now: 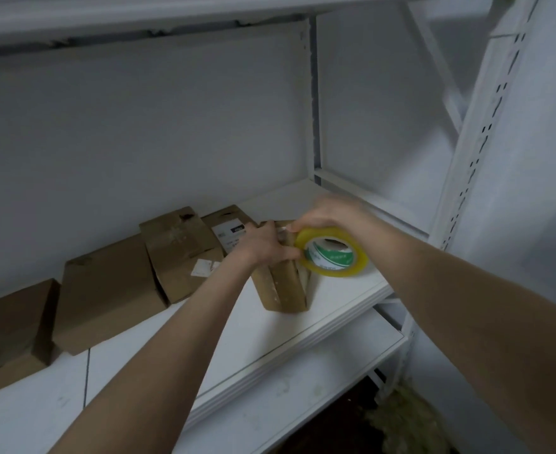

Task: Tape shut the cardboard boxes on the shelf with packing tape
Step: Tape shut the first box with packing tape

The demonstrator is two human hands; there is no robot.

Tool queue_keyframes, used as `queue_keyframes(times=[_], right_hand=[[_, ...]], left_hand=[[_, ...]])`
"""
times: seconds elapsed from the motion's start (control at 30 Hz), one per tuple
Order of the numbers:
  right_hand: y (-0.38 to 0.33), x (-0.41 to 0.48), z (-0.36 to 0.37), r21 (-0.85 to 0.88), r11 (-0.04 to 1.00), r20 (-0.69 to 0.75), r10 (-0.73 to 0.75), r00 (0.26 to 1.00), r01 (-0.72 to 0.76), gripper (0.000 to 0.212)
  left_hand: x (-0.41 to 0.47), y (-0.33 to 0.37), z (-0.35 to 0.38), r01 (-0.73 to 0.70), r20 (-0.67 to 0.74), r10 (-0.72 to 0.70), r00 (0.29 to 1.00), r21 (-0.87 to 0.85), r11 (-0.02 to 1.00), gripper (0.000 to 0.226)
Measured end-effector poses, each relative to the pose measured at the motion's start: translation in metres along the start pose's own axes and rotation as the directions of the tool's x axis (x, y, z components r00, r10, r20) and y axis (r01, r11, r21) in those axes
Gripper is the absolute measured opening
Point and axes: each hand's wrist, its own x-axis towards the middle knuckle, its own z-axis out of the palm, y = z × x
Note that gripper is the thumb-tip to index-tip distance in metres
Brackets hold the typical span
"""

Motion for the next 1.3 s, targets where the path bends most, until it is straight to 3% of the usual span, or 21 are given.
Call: queue_keyframes(times=[0.1, 0.2, 0.27, 0.37, 0.5, 0.63, 0.73, 0.9, 1.0, 1.1, 1.3], right_hand=[[0.021, -0.015, -0.008, 0.165, 0.981, 0.13, -0.126, 0.984, 0.104, 0.077], [0.049, -0.023, -0.004, 0.526, 0.848, 0.096, -0.139, 0.986, 0.069, 0.072], [0.05, -0.027, 0.001, 0.612, 0.787, 0.071, -0.16, 0.985, 0.083, 0.058], [0.035, -0.033, -0.005, 0.585, 0.802, 0.028, -0.171, 0.985, 0.123, 0.038], [0.028, -0.025, -0.015, 0.483, 0.865, 0.009, -0.158, 0.987, 0.134, 0.044], [0.038, -0.021, -0.001, 0.173, 0.98, 0.057, -0.105, 0.993, 0.093, 0.055], [0.051, -0.021, 0.004, 0.26, 0.964, 0.098, -0.09, 0.991, 0.062, 0.065], [0.061, -0.029, -0.005, 0.571, 0.818, 0.063, -0.125, 0.99, 0.067, 0.042], [0.06, -0.028, -0.001, 0.384, 0.921, 0.072, -0.097, 0.993, 0.063, 0.039], [0.064, -0.024, 0.012, 0.179, 0.984, 0.069, 0.002, 0.998, -0.014, 0.049], [0.059, -0.015, 0.023, 0.167, 0.985, 0.121, 0.032, 0.992, -0.052, 0.057]], left_hand=[[0.007, -0.008, -0.002, -0.013, -0.008, 0.012, 1.0, -0.142, 0.99, 0.085], [0.006, -0.016, -0.007, -0.012, -0.026, 0.005, 1.0, -0.256, 0.967, 0.078], [0.005, -0.02, -0.008, -0.011, -0.032, -0.002, 0.999, -0.371, 0.928, 0.079], [0.001, -0.024, -0.007, -0.019, -0.057, -0.011, 0.998, -0.499, 0.866, 0.074], [-0.003, -0.028, -0.003, -0.012, -0.074, -0.049, 0.996, -0.654, 0.756, 0.076], [-0.008, -0.037, 0.003, -0.005, -0.062, -0.072, 0.995, -0.79, 0.613, 0.079], [-0.006, -0.044, 0.004, -0.003, -0.043, -0.058, 0.997, -0.829, 0.56, 0.069], [-0.004, -0.056, 0.012, -0.027, -0.088, -0.102, 0.991, -0.871, 0.49, 0.043], [-0.003, -0.063, 0.018, 0.001, -0.066, -0.128, 0.99, -0.887, 0.461, 0.039], [-0.001, -0.07, 0.022, 0.029, -0.026, -0.123, 0.992, -0.904, 0.427, 0.041], [0.002, -0.074, 0.023, 0.021, -0.022, -0.101, 0.995, -0.914, 0.405, 0.039]])
